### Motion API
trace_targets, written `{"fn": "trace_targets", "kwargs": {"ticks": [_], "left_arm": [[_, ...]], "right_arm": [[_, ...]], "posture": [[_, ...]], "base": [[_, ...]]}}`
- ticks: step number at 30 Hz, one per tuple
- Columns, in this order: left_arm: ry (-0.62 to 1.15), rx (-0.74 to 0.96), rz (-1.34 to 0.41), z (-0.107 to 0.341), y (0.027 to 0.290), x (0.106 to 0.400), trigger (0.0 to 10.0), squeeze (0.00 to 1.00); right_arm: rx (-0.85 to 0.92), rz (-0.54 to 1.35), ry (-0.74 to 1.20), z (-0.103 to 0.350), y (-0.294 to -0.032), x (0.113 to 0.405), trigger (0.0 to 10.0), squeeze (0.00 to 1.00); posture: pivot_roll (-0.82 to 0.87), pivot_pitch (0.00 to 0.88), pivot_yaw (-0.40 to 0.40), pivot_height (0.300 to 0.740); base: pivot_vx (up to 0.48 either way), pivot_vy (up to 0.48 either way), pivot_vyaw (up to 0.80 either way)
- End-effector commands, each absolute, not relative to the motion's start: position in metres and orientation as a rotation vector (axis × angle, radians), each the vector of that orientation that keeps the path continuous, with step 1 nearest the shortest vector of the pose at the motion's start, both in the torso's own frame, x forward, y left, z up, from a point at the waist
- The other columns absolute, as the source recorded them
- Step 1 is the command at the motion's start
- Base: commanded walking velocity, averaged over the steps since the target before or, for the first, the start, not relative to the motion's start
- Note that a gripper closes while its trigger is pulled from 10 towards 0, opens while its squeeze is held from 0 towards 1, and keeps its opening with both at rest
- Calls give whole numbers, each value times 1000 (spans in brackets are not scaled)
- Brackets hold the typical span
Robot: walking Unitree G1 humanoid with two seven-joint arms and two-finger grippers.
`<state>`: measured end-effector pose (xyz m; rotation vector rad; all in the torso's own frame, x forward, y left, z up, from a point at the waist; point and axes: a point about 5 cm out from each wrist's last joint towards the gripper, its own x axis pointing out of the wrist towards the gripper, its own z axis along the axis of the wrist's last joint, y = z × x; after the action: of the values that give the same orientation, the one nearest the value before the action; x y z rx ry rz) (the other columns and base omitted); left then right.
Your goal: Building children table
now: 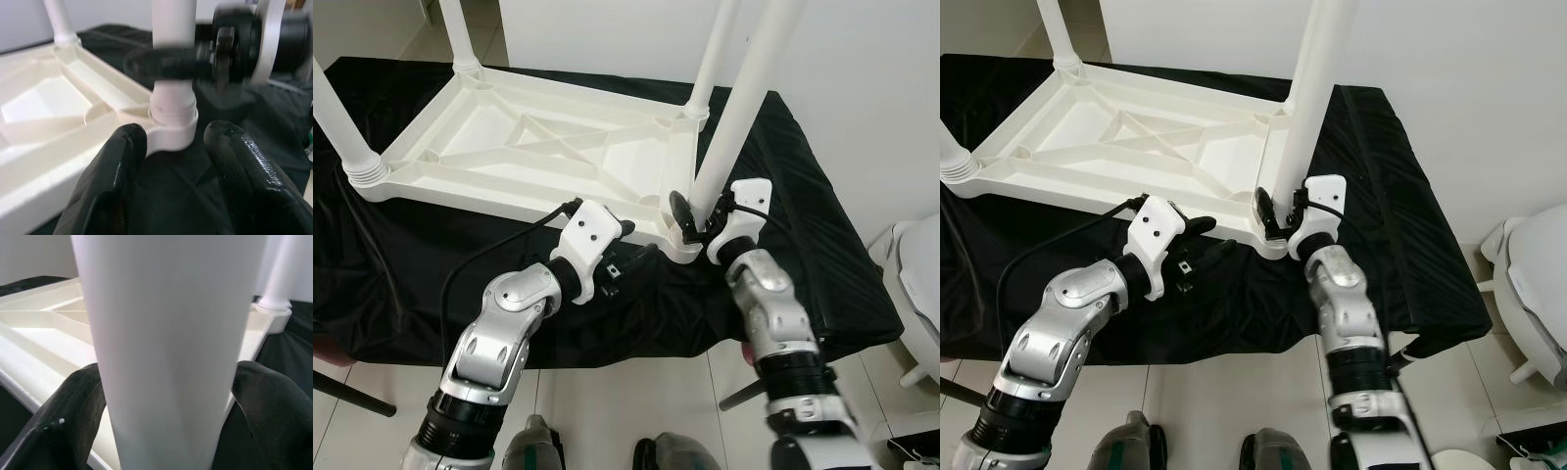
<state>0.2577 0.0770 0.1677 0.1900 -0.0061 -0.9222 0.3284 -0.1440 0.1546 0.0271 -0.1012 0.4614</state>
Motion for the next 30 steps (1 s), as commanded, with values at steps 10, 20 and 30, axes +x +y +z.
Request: {"fn": "trace_targets", "kwargs": {"ticks": [10, 20, 30], "left_arm": [[8, 196, -917, 166, 73, 251, 10000, 0], [19, 202, -941, 165, 73, 247, 10000, 0], [20, 198, -934, 166, 73, 246, 10000, 0]], "right_arm": [[-39, 749, -3, 138, -143, 331, 10000, 0], [-58, 798, 78, 128, -152, 344, 10000, 0], [-59, 849, 71, 129, -153, 346, 0, 0]], "posture": [[-48, 5, -64, 740], [-38, 11, -58, 740], [-29, 14, -66, 740]], "base": [[0, 0, 0], [0, 0, 0], [0, 0, 0]]}}
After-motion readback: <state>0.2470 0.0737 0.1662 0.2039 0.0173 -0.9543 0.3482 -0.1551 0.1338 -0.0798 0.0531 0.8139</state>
